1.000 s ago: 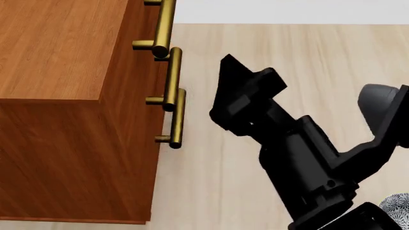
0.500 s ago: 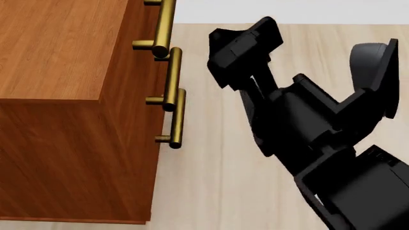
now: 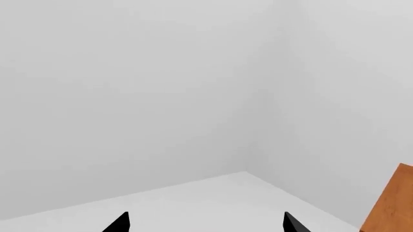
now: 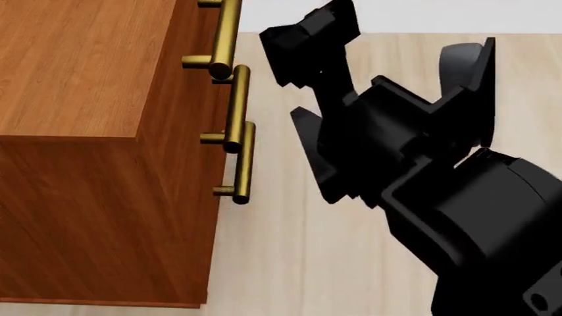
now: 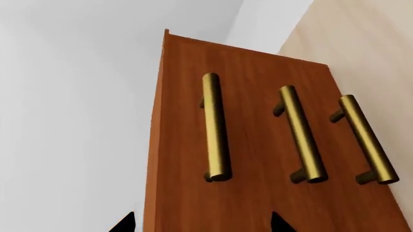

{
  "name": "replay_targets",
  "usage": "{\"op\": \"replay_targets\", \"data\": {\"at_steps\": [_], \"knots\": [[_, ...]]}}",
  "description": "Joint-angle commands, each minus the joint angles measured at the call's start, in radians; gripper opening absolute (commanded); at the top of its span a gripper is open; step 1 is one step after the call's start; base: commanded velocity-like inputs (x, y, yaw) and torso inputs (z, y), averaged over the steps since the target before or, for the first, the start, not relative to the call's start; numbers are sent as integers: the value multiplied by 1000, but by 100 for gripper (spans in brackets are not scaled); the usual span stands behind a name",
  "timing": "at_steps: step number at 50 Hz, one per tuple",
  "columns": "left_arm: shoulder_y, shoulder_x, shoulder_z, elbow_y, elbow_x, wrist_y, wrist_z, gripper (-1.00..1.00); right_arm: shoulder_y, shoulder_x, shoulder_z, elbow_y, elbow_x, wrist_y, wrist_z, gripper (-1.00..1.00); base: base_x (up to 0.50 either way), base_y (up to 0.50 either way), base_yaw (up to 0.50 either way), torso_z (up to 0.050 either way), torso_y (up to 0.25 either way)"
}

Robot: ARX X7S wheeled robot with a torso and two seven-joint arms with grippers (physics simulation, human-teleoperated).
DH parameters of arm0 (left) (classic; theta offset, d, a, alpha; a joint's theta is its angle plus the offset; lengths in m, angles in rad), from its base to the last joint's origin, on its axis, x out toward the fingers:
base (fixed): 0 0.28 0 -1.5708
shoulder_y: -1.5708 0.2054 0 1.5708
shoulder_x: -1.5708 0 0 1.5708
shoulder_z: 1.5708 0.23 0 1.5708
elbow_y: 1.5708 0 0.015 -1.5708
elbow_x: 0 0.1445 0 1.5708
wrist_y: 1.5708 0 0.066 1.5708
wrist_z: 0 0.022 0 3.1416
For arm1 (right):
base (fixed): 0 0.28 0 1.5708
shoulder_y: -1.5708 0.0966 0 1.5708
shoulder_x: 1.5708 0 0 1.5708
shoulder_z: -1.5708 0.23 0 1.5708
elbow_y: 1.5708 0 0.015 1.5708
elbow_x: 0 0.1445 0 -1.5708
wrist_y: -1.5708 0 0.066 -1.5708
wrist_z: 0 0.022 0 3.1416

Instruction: Close the bottom drawer of the cabinet and open the top drawer.

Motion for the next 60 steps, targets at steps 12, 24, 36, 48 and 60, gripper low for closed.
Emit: {"op": "replay_targets", "data": {"at_steps": [12,24,36,48,60], "knots": [[3,-4,4,-4,-4,7,-4,100,33,-14,-104,107,-2,-22,-22,100,0,0,0,0,0],[2,-8,3,-1,-12,4,-6,100,84,-15,-151,173,-25,-31,-67,100,0,0,0,0,0],[4,-10,4,-2,-13,11,-8,100,138,2,-189,309,-91,-34,-180,100,0,0,0,0,0],[5,-10,1,-1,-20,15,-10,100,166,2,-213,380,-125,-48,-239,100,0,0,0,0,0],[7,-13,5,-3,-18,20,-13,100,179,-8,-245,404,-124,-53,-252,100,0,0,0,0,0]]}}
